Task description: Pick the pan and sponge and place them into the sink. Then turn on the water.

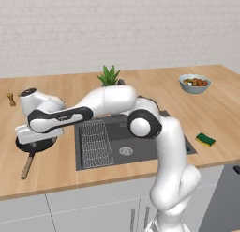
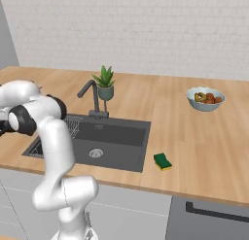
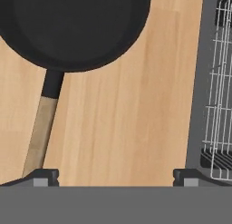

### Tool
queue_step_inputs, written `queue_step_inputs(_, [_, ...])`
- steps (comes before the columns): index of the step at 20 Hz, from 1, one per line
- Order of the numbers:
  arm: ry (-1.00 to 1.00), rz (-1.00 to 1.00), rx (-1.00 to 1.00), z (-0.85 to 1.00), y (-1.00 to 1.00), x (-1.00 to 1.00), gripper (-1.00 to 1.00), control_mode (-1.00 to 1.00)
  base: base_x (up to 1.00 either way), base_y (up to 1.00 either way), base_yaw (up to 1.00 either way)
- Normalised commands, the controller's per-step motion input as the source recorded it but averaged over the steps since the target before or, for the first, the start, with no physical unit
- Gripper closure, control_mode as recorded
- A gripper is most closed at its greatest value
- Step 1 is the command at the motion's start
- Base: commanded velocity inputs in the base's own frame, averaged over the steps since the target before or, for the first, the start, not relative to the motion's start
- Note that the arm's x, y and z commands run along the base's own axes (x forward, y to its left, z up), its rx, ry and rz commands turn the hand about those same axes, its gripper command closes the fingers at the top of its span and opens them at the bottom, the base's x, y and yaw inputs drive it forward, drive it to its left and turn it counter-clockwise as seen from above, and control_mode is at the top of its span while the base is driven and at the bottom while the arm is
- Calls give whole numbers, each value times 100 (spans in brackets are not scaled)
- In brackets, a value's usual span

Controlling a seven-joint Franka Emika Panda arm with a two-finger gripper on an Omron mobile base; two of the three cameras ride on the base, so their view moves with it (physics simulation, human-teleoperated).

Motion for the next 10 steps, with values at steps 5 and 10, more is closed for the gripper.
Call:
queue_step_inputs(5, [2,0,1,-32,28,0,-100,-100,0,0,0])
queue_step_inputs(10, [1,0,0,-28,34,0,-100,-100,0,0,0])
